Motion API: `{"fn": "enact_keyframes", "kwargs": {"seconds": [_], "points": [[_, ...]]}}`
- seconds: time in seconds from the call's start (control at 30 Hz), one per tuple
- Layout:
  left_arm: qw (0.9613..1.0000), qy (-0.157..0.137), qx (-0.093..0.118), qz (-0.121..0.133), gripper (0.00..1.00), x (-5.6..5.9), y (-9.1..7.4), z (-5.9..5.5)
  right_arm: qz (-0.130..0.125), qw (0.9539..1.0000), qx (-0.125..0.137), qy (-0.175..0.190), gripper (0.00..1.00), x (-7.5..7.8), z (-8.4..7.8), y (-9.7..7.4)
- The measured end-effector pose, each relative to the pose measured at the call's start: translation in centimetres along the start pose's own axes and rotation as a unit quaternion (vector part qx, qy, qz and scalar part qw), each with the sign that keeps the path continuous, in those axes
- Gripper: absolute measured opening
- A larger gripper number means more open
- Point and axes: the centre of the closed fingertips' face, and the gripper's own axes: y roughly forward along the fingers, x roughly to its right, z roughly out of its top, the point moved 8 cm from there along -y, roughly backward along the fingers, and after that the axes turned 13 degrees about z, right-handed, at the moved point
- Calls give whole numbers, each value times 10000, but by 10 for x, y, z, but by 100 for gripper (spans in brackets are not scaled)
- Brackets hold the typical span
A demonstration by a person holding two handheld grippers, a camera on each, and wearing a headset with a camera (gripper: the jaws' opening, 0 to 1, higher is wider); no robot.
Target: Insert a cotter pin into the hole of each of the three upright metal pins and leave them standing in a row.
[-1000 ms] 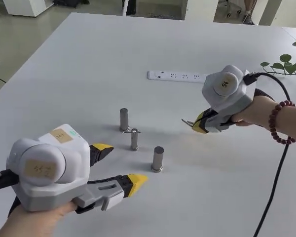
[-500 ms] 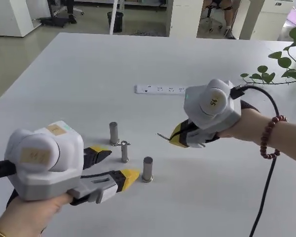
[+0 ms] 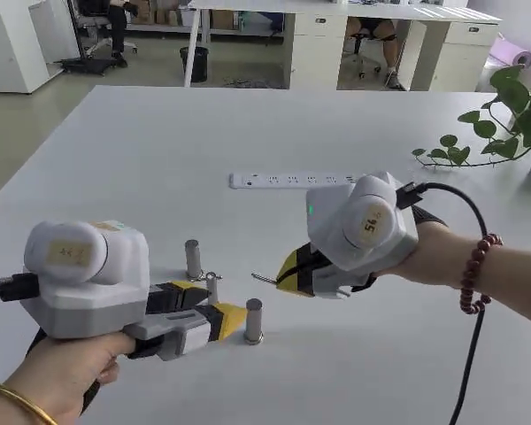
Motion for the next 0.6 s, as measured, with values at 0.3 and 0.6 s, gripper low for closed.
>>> {"fn": "enact_keyframes", "kwargs": {"seconds": [0.3, 0.6], "points": [[9989, -328, 38, -332, 20, 7, 6, 7, 143, 9989, 12, -446, 0, -14, 13, 3], [9983, -394, -15, -422, 13, 10, 7, 4, 179, 9982, 147, -551, 0, -20, 21, 0]]}}
